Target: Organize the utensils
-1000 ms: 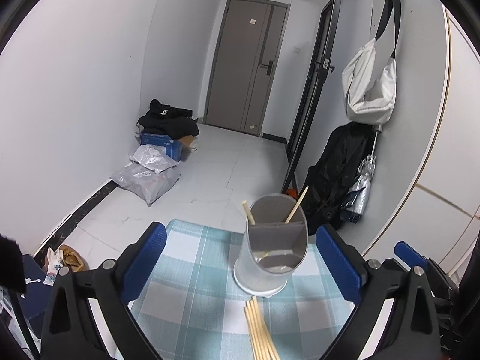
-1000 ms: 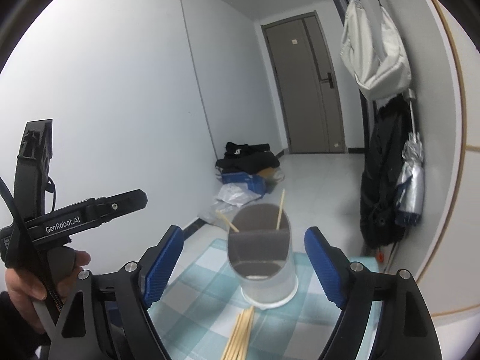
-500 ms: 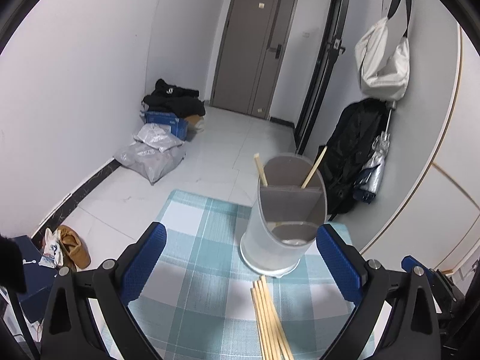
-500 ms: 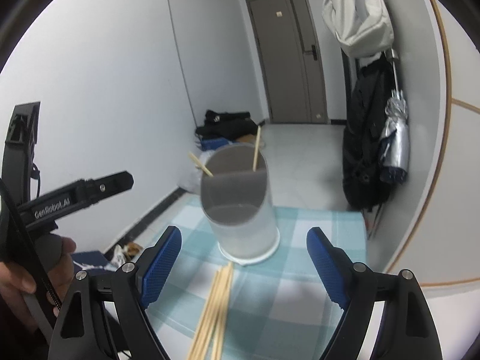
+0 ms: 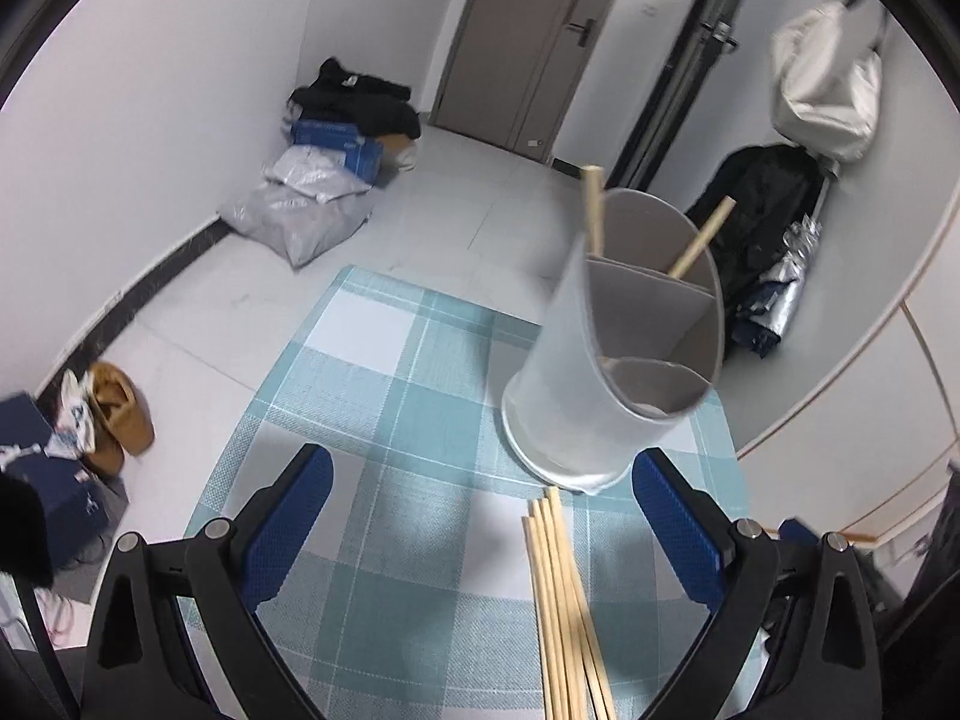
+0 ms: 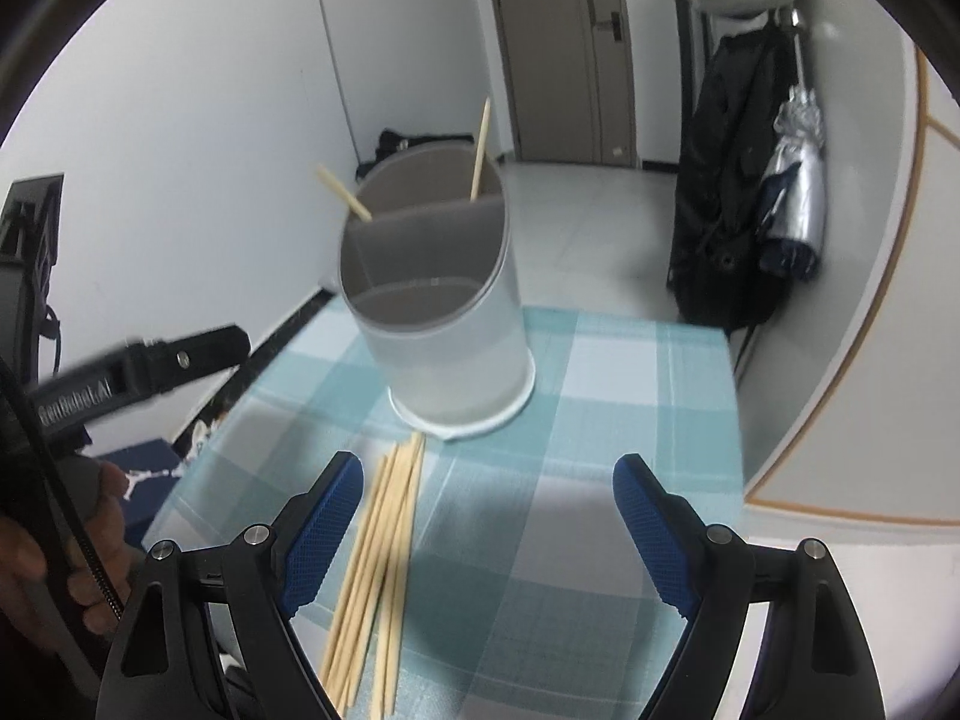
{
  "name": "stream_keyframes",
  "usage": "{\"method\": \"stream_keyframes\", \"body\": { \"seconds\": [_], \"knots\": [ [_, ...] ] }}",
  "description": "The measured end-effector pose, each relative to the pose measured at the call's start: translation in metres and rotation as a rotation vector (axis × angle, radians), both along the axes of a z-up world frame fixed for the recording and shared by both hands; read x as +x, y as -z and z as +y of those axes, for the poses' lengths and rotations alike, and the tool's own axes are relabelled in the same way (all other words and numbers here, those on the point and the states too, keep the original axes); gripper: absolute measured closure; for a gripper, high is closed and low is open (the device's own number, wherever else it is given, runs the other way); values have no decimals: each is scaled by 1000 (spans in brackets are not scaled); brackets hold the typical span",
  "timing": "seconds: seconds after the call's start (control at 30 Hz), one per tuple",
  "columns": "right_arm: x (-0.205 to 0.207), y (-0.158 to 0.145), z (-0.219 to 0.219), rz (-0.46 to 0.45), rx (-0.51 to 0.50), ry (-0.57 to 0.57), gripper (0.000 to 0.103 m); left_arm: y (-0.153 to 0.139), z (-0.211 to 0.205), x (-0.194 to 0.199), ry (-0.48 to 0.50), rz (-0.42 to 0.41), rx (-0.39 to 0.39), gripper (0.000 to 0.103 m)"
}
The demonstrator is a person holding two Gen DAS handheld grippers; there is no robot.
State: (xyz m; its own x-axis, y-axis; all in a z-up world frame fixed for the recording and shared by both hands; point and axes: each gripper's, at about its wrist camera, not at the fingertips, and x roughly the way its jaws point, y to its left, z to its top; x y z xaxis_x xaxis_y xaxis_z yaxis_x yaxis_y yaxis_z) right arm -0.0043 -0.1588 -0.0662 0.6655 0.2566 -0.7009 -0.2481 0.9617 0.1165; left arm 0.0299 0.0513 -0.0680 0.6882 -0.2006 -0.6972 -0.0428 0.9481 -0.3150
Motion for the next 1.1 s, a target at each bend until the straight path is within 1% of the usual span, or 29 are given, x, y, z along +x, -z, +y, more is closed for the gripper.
{"method": "stream_keyframes", "body": {
  "seconds": [0.1, 0.23, 0.4, 0.5, 0.6, 0.67, 0.8, 0.83, 0.87, 1.0, 1.03, 1.1],
  "knots": [
    [10, 11, 8, 28, -43, -5, 17, 4, 8, 5, -17, 19, 17, 4],
    [25, 32, 18, 98, -94, -11, 18, 12, 10, 8, -23, 46, 52, 4],
    [40, 48, 23, 159, -84, -10, 21, 20, 20, 14, -34, 97, 44, 4],
    [44, 54, 33, 174, -112, -34, 22, 22, 24, 16, -42, 112, 37, 4],
    [48, 63, 43, 194, -145, -61, 28, 26, 26, 20, -43, 134, 33, 4],
    [49, 68, 48, 205, -174, -68, 38, 27, 25, 21, -38, 142, 34, 4],
    [50, 75, 52, 235, -192, -70, 41, 27, 24, 20, -23, 144, 44, 4],
    [50, 77, 53, 241, -196, -73, 44, 26, 25, 20, -22, 145, 46, 4],
    [50, 78, 55, 242, -191, -78, 46, 26, 25, 19, -24, 147, 47, 4],
    [52, 78, 65, 238, -197, -89, 48, 27, 30, 20, -35, 148, 41, 4],
    [51, 78, 67, 235, -203, -94, 50, 27, 30, 20, -39, 147, 46, 4],
    [53, 78, 71, 228, -217, -99, 51, 26, 31, 20, -40, 145, 43, 4]
  ]
}}
